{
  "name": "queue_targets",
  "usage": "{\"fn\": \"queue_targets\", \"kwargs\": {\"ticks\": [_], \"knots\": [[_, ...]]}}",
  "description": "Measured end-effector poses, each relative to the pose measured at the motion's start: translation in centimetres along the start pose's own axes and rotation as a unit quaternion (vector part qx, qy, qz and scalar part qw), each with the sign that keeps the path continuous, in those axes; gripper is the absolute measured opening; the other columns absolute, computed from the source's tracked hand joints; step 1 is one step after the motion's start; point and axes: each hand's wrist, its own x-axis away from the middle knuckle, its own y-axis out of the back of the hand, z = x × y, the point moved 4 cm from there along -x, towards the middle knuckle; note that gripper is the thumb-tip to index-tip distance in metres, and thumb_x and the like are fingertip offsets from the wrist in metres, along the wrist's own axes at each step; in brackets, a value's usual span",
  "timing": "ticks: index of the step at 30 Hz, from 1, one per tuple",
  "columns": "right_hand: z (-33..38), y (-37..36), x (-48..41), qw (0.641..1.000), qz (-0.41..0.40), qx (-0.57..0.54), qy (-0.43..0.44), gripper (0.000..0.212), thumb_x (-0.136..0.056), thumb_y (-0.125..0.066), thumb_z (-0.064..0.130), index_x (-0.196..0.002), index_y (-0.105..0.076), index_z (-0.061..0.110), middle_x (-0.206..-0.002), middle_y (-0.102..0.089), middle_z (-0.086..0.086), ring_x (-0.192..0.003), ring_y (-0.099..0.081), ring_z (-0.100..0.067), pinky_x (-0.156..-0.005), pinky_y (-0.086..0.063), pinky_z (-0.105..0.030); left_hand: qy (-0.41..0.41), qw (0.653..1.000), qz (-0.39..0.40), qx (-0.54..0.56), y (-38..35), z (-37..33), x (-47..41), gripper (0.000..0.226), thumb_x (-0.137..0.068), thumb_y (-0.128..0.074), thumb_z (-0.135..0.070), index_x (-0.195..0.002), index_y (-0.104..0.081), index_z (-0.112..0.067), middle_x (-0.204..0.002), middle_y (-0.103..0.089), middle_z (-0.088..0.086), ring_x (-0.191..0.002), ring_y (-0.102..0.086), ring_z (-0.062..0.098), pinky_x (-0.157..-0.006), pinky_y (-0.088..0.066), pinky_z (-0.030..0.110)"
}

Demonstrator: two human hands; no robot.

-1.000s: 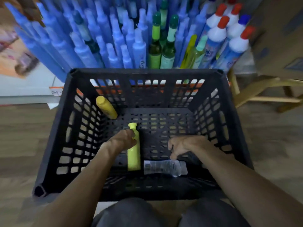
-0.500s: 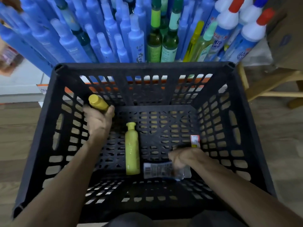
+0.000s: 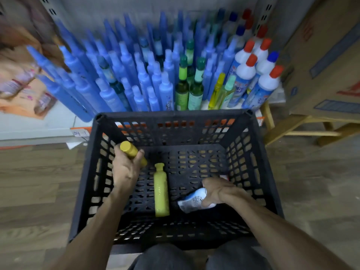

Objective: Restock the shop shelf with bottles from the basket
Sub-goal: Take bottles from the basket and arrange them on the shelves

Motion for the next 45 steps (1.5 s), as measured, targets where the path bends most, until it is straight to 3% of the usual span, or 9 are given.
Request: {"fn": "queue_targets", "kwargs": {"ticks": [10,12,14,17,22,27,35,39,45], "knots": [[3.9,17.7,30.9,0.977,-0.196,-0.087,-0.018,0.054,-0.087,-0.067,0.042,-0.13,-0.046,0.017,-0.132,-0.052,-0.002,-0.119,-0.058,-0.023,-0.088,-0.047,-0.033,0.054,0.989,0.136,0.034,20.5,-23.6,16.2,0.051,-0.086,-0.068,-0.018,-0.13,-0.043,-0.011,-0.107,-0.062,0.014,-0.087,-0.059,0.024,-0.074,-0.049,0.027],[5.1,22.4,38.3,0.971,-0.206,-0.118,-0.009,0.056,-0.087,-0.066,0.043,-0.132,-0.044,0.018,-0.135,-0.049,0.0,-0.122,-0.055,-0.02,-0.09,-0.046,-0.032,0.07,0.979,0.173,0.08,25.2,-30.3,19.3,0.055,-0.091,-0.06,-0.007,-0.139,-0.034,-0.009,-0.097,-0.056,0.007,-0.072,-0.05,0.01,-0.055,-0.043,0.006],[6.4,26.9,45.7,0.966,-0.214,-0.143,-0.003,0.058,-0.089,-0.064,0.043,-0.136,-0.042,0.018,-0.138,-0.047,0.001,-0.122,-0.055,-0.019,-0.088,-0.046,-0.03,0.058,0.972,0.205,0.096,29.5,-35.4,22.0,0.047,-0.095,-0.052,-0.002,-0.139,-0.034,0.0,-0.084,-0.048,-0.001,-0.067,-0.045,0.005,-0.043,-0.04,0.003],[8.2,32.7,55.8,0.956,-0.238,-0.172,0.011,0.066,-0.09,-0.063,0.041,-0.145,-0.036,0.016,-0.145,-0.042,-0.001,-0.127,-0.051,-0.019,-0.09,-0.044,-0.03,0.01,0.988,0.155,0.023,36.5,-42.7,25.4,0.042,-0.098,-0.049,-0.015,-0.135,-0.042,0.003,-0.095,-0.056,0.005,-0.08,-0.056,0.016,-0.051,-0.052,0.012],[10.6,39.8,68.1,0.926,-0.298,-0.23,0.042,0.061,-0.087,-0.064,0.034,-0.14,-0.041,0.014,-0.141,-0.046,-0.001,-0.126,-0.052,-0.022,-0.083,-0.043,-0.03,-0.106,0.982,0.152,-0.022,45.1,-53.7,28.7,0.043,-0.079,-0.068,-0.032,-0.111,-0.039,-0.028,-0.089,-0.063,0.009,-0.088,-0.064,0.03,-0.076,-0.051,0.034],[10.0,44.4,74.6,0.843,-0.374,-0.375,0.096,0.043,-0.074,-0.076,0.033,-0.107,-0.057,0.013,-0.099,-0.059,-0.004,-0.087,-0.058,-0.021,-0.054,-0.035,-0.022,-0.166,0.975,0.143,-0.027,50.3,-61.4,29.7,0.035,-0.071,-0.07,-0.033,-0.094,-0.047,-0.019,-0.083,-0.059,0.004,-0.08,-0.06,0.024,-0.072,-0.049,0.034],[9.9,49.5,81.3,0.749,-0.45,-0.459,0.16,0.031,-0.074,-0.08,0.014,-0.1,-0.063,0.012,-0.1,-0.062,-0.008,-0.086,-0.061,-0.022,-0.066,-0.045,-0.028,-0.243,0.963,0.115,-0.006,53.8,-66.2,30.1,0.028,-0.08,-0.073,-0.023,-0.096,-0.052,-0.014,-0.082,-0.058,-0.004,-0.078,-0.056,0.015,-0.062,-0.041,0.021],[10.3,50.6,82.5,0.734,-0.463,-0.466,0.172,0.025,-0.074,-0.08,0.015,-0.091,-0.062,0.015,-0.081,-0.063,0.005,-0.07,-0.059,-0.008,-0.055,-0.041,-0.022,-0.269,0.956,0.114,0.012,54.8,-67.6,29.5,0.021,-0.079,-0.071,-0.013,-0.09,-0.056,-0.022,-0.082,-0.061,-0.008,-0.074,-0.058,0.011,-0.056,-0.043,0.012],[12.0,50.4,80.4,0.744,-0.459,-0.462,0.149,0.029,-0.071,-0.082,0.019,-0.092,-0.063,0.013,-0.095,-0.068,-0.008,-0.086,-0.066,-0.022,-0.063,-0.047,-0.027,-0.296,0.94,0.149,-0.082,54.4,-67.2,29.2,0.024,-0.077,-0.071,-0.017,-0.096,-0.056,-0.012,-0.08,-0.06,-0.004,-0.071,-0.057,0.013,-0.053,-0.038,0.01]]}}
